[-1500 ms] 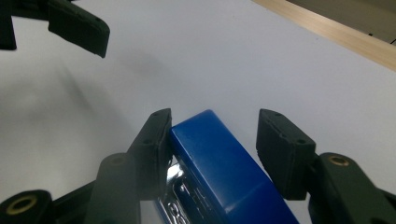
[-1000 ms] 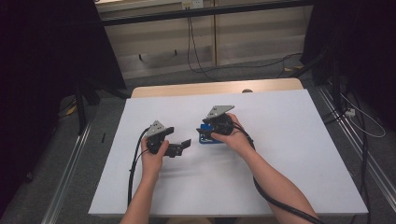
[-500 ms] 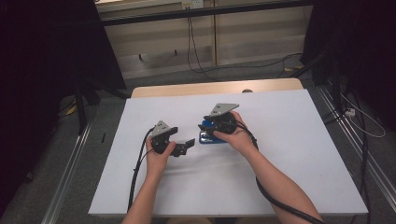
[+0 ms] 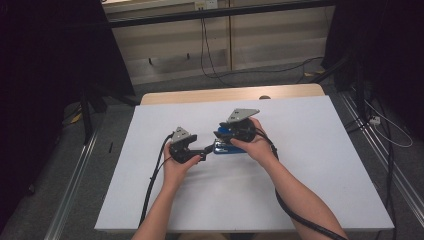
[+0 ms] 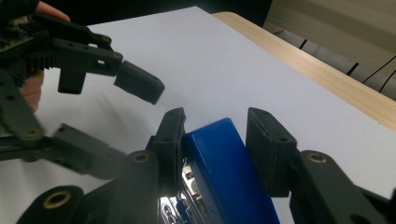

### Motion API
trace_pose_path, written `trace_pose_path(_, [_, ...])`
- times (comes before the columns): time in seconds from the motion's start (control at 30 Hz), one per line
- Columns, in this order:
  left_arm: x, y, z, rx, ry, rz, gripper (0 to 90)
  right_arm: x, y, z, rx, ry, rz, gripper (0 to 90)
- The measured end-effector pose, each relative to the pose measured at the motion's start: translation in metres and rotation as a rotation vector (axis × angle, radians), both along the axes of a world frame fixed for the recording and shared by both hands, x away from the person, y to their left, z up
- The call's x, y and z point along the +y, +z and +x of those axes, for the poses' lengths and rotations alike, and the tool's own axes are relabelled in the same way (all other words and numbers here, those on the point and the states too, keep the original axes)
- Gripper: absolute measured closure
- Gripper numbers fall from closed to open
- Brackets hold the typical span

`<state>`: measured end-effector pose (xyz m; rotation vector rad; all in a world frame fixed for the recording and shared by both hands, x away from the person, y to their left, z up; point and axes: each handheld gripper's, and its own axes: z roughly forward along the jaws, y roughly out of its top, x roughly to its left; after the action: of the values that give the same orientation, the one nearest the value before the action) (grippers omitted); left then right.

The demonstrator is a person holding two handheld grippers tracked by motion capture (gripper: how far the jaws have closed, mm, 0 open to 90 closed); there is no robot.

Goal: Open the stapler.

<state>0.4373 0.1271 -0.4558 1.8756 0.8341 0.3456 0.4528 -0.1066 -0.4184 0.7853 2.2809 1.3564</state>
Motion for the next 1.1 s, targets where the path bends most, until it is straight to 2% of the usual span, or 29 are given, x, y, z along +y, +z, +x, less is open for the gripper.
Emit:
trace_pose_path(0.07, [0.0, -0.002, 0.001, -0.012, -0.007, 0.003, 38.8, -0.001, 0.0, 0.0, 0.002, -0.003, 0.009, 58.6])
trace_pose_path(0.17, [-0.002, -0.003, 0.003, -0.021, -0.021, -0.02, 62.6, -0.002, 0.0, -0.001, 0.001, -0.009, 0.019, 58.5])
trace_pose_path(0.2, [-0.003, -0.003, 0.003, -0.023, -0.032, -0.023, 66.7, -0.002, 0.0, -0.001, 0.001, -0.009, 0.023, 58.4])
trace_pose_path(0.23, [-0.003, -0.003, 0.004, -0.019, -0.039, -0.033, 76.5, -0.003, 0.0, -0.001, 0.002, -0.011, 0.026, 58.4])
trace_pose_path(0.3, [-0.006, -0.002, 0.007, -0.004, -0.067, -0.006, 85.1, -0.003, 0.0, -0.001, 0.006, -0.013, 0.032, 58.4])
trace_pose_path(0.33, [-0.009, 0.0, 0.008, -0.004, -0.079, -0.01, 88.4, -0.004, 0.0, -0.001, 0.007, -0.012, 0.034, 58.4])
trace_pose_path(0.37, [-0.012, 0.002, 0.008, -0.017, -0.085, -0.019, 89.9, -0.004, 0.0, 0.0, 0.007, -0.011, 0.038, 58.4])
trace_pose_path(0.47, [-0.02, 0.006, 0.011, -0.003, -0.09, -0.019, 90.0, -0.006, 0.0, -0.001, 0.009, -0.017, 0.056, 58.2])
trace_pose_path(0.5, [-0.022, 0.006, 0.012, -0.012, -0.096, -0.014, 90.0, -0.006, 0.0, -0.001, 0.007, -0.016, 0.056, 58.3])
trace_pose_path(0.63, [-0.031, 0.003, 0.016, -0.005, -0.096, -0.018, 90.0, -0.007, 0.0, -0.001, 0.003, -0.016, 0.061, 58.3])
trace_pose_path(0.67, [-0.032, 0.002, 0.018, -0.013, -0.106, -0.004, 90.0, -0.007, 0.001, -0.001, 0.006, -0.018, 0.062, 58.3])
trace_pose_path(0.7, [-0.033, 0.001, 0.019, -0.015, -0.105, -0.002, 90.0, -0.007, 0.001, -0.002, 0.006, -0.015, 0.059, 58.4])
trace_pose_path(0.73, [-0.033, -0.001, 0.02, 0.008, -0.106, -0.03, 90.0, -0.007, 0.001, -0.002, 0.007, -0.013, 0.057, 58.3])
trace_pose_path(0.77, [-0.033, -0.001, 0.021, 0.012, -0.11, -0.034, 90.0, -0.007, 0.001, -0.002, 0.01, -0.017, 0.058, 58.3])
trace_pose_path(0.83, [-0.038, -0.001, 0.02, -0.003, -0.129, 0.006, 90.0, -0.007, 0.002, -0.001, 0.014, -0.019, 0.058, 58.2])
trace_pose_path(1.0, [-0.041, -0.004, 0.021, 0.007, -0.134, -0.02, 89.9, -0.006, -0.001, -0.002, 0.031, -0.03, 0.069, 56.0])
trace_pose_path(1.1, [-0.041, -0.004, 0.021, 0.004, -0.133, -0.012, 90.0, -0.008, -0.001, -0.003, 0.041, -0.032, 0.082, 51.8])
